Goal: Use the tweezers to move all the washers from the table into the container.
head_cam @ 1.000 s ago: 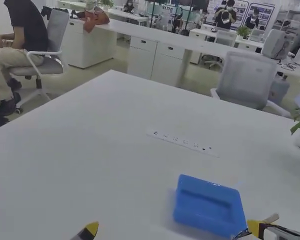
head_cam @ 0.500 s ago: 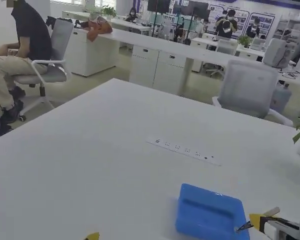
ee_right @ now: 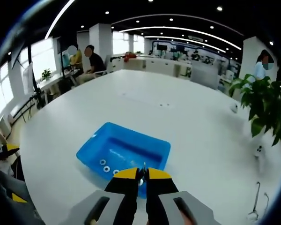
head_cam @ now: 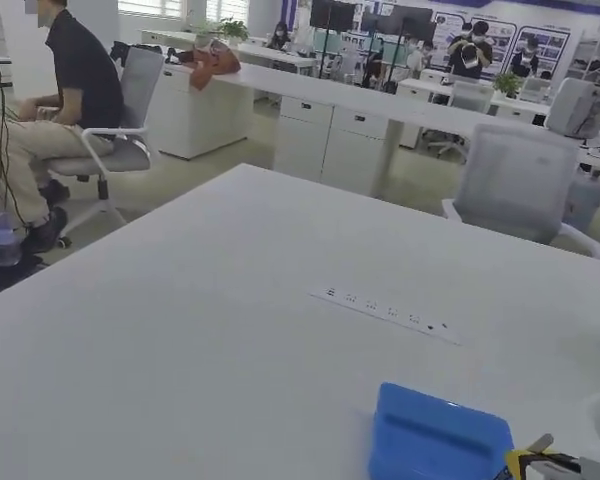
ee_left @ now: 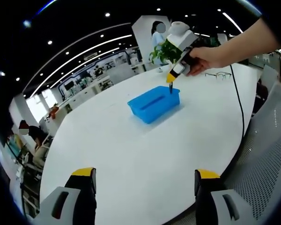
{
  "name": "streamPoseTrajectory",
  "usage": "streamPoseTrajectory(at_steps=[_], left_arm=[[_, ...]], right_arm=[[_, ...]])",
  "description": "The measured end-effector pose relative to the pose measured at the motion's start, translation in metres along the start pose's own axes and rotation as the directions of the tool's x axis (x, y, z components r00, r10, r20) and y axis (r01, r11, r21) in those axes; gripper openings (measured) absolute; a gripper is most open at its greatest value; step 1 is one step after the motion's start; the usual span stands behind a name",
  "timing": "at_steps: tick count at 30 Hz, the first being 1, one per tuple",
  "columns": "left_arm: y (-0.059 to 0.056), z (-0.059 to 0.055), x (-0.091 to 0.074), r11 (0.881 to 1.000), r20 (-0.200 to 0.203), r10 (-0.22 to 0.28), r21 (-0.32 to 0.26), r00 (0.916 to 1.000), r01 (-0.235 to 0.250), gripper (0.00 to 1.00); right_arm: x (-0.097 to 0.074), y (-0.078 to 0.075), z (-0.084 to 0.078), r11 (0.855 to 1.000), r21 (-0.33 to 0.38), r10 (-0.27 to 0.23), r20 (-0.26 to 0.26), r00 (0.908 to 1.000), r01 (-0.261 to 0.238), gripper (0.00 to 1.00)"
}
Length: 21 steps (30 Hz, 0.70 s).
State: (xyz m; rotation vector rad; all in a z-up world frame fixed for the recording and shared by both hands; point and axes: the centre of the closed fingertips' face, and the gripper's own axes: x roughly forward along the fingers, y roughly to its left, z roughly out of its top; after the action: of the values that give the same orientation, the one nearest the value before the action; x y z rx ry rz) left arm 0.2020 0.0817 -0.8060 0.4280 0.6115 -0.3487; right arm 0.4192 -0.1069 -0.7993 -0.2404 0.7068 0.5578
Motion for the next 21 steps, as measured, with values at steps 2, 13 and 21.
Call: streamPoseTrajectory(at_steps=[2, 13, 21], left_arm=[[0.0, -0.001, 0.0, 1.0, -0.007, 0.0, 0.003, 1.0, 0.0, 0.88], [0.001, -0.008, 0.002, 1.0, -0.045, 0.008, 0.002, 0.999, -0.008, 0.86], [0.0, -0.006, 0.0, 0.999, -0.044, -0.016, -0.029, 0.9989, 0.014, 0.84]], right_arm=[[0.005, 0.0, -0.004, 1.0, -0.01, 0.004, -0.017, 0.9999, -0.004, 0.01], [0.015, 0.0, -0.016, 0.999, -0.031, 0.009, -0.059, 0.9982, -0.011, 0.01], [0.016, -0.002, -0.013, 1.0, 0.007, 0.012, -0.05, 0.9987, -0.012, 0.02]])
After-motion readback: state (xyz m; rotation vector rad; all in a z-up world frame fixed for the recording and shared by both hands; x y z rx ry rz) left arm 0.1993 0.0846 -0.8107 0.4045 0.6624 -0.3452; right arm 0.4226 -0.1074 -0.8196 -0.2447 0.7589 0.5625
